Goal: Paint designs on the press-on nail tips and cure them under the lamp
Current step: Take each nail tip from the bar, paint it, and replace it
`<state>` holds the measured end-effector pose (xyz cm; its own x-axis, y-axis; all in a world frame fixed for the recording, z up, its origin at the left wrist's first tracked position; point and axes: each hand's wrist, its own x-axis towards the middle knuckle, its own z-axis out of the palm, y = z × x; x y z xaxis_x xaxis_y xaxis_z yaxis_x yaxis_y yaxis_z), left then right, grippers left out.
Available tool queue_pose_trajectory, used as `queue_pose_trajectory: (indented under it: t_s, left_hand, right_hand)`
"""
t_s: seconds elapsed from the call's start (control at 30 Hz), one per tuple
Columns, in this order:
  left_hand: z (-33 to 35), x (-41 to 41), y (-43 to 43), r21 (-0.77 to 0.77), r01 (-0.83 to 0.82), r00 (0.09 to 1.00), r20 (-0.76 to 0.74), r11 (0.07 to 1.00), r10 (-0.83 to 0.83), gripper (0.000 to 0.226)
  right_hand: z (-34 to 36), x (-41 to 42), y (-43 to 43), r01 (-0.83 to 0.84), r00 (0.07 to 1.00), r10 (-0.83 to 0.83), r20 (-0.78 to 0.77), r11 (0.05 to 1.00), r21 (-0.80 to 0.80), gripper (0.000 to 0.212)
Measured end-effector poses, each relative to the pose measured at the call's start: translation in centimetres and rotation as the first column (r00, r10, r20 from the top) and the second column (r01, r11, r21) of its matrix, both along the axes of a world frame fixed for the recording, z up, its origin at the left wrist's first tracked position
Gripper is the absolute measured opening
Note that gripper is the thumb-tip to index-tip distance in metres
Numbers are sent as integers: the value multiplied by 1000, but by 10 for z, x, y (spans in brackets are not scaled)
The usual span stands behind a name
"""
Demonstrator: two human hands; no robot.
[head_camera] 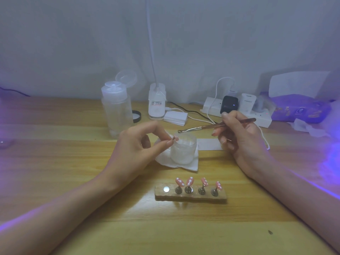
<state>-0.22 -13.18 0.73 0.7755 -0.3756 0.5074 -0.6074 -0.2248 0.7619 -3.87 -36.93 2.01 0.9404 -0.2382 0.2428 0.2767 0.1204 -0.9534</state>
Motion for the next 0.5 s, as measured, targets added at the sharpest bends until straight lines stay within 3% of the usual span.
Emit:
queue_pose_trajectory:
  t_s: [0.5]
  left_hand:
    - [0, 1, 0, 31, -29, 999, 19, 999, 28, 17]
  right_hand:
    - [-1, 0, -1, 20, 1000, -20, 9, 1000, -22, 32]
